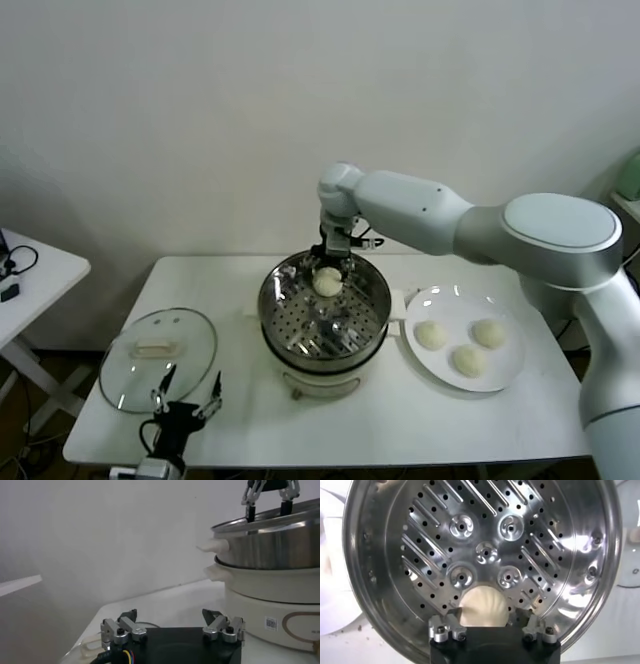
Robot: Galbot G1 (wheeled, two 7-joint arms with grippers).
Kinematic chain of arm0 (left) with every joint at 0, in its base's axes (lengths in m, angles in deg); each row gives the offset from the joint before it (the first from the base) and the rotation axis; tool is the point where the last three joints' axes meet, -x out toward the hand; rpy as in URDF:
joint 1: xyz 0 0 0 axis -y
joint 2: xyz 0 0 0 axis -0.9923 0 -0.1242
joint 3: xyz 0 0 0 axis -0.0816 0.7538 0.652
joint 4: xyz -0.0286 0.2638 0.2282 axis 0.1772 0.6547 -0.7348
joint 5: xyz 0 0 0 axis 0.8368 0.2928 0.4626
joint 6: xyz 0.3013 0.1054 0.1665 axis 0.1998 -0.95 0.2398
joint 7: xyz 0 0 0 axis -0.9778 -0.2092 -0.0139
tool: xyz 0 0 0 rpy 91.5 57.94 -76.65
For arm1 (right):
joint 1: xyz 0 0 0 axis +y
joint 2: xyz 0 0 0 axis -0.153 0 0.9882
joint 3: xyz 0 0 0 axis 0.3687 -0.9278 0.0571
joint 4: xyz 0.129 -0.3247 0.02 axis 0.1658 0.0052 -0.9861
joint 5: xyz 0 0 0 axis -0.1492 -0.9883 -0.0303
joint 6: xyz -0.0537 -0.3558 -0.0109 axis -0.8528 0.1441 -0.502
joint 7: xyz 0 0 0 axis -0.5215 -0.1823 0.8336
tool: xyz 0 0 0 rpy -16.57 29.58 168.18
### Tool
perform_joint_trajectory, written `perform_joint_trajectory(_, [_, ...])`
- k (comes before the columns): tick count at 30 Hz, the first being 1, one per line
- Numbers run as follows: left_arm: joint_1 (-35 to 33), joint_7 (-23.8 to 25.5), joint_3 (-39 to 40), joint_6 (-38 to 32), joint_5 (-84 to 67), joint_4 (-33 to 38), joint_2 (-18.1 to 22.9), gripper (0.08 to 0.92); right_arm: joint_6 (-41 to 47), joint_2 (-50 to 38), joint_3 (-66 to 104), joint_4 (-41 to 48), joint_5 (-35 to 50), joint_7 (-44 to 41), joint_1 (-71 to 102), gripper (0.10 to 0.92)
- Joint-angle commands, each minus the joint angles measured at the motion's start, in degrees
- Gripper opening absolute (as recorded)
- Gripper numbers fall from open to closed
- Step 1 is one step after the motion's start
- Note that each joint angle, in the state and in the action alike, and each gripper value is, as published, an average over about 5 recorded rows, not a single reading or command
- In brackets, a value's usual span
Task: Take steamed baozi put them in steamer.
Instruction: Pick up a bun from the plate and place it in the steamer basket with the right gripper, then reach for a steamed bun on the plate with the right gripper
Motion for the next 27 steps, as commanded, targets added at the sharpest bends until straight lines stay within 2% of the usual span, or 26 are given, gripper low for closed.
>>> perform_joint_trajectory(1, [0.1,0.1,0.1,0.2,0.1,0.2,0.2,0.823,0.0,-1.6,-0.3,-2.0,5.7,-0.3,-2.4,0.818])
perform_joint_trajectory(4, [0.0,0.1,0.2,0.3,0.2,0.6,0.2,0.823,3.7,-4.6,-3.7,-5.7,13.2,-1.5,-7.8,0.822])
perform_joint_trajectory(6, [0.0,0.2,0.2,0.4,0.3,0.8,0.3,0.823,8.1,-7.2,-8.2,-8.7,21.4,-2.5,-12.5,0.823])
perform_joint_trajectory(9, [-0.2,0.2,0.3,0.3,0.4,1.0,0.4,0.823,19.7,-12.4,-16.6,-13.3,35.6,-2.8,-19.2,0.823])
perform_joint_trajectory(11, [-0.3,0.1,0.3,0.2,0.4,1.0,0.4,0.823,28.1,-16.2,-20.4,-15.5,41.1,-2.0,-22.2,0.823])
perform_joint_trajectory(16, [-0.4,0.1,0.3,0.1,0.2,1.2,0.4,0.823,41.5,-25.3,-25.9,-17.3,43.2,-0.8,-24.5,0.823])
perform_joint_trajectory(20, [-0.3,0.1,0.4,0.1,0.1,0.9,0.5,0.823,45.6,-30.7,-27.0,-17.8,43.8,-0.9,-21.7,0.823])
perform_joint_trajectory(27, [-0.4,0.2,0.6,0.2,0.4,0.5,0.6,0.823,51.5,-36.4,-19.2,-20.7,46.0,1.6,-11.1,0.823])
